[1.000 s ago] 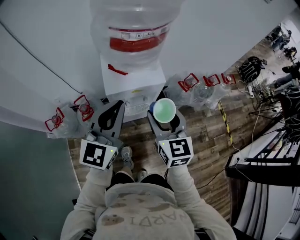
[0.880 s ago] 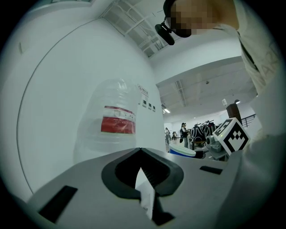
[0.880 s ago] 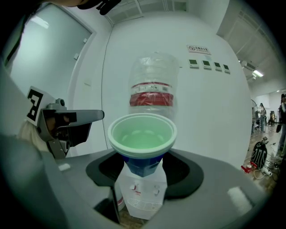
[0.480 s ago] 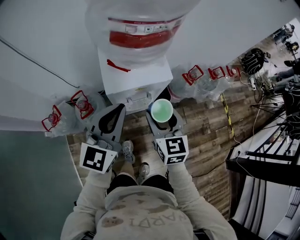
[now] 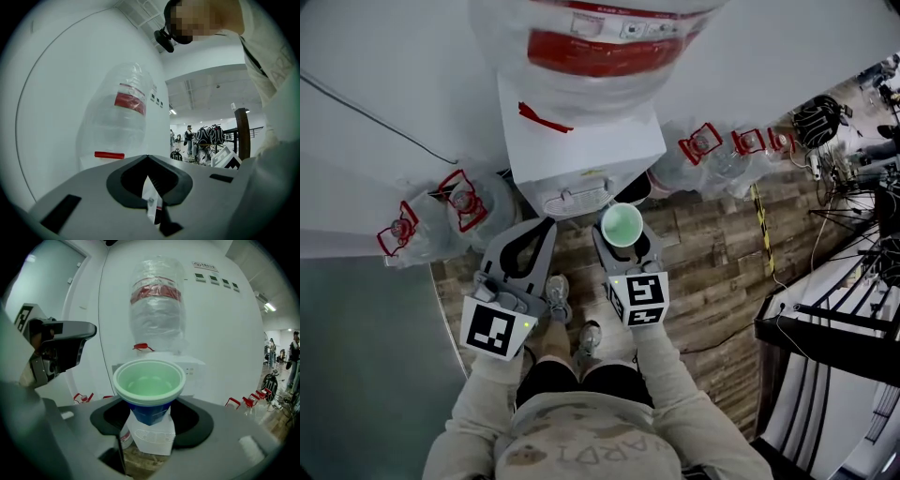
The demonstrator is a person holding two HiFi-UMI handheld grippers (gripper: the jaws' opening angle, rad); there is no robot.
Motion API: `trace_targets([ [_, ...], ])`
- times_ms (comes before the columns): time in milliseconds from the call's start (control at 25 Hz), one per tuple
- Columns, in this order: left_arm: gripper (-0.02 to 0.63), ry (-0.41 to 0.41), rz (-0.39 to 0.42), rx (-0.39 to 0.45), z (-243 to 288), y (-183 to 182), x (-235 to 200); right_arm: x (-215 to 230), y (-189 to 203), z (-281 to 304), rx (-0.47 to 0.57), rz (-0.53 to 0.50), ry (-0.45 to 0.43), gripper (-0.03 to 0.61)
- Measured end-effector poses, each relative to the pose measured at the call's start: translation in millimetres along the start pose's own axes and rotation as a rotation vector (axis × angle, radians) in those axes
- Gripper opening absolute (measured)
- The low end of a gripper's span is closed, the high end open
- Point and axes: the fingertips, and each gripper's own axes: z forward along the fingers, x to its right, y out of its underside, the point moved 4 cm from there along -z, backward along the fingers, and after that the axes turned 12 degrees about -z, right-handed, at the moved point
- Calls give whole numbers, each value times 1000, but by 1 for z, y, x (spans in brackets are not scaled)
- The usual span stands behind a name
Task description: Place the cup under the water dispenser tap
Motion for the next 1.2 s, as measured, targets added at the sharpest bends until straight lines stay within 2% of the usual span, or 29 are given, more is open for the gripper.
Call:
trace_targets([
  [880, 5, 11, -26, -85, 12, 122, -36, -11, 158, 101, -81, 10, -12, 278],
  [1200, 5, 61, 16, -119, 20, 154, -38, -2, 203, 138, -98, 12, 23, 278],
])
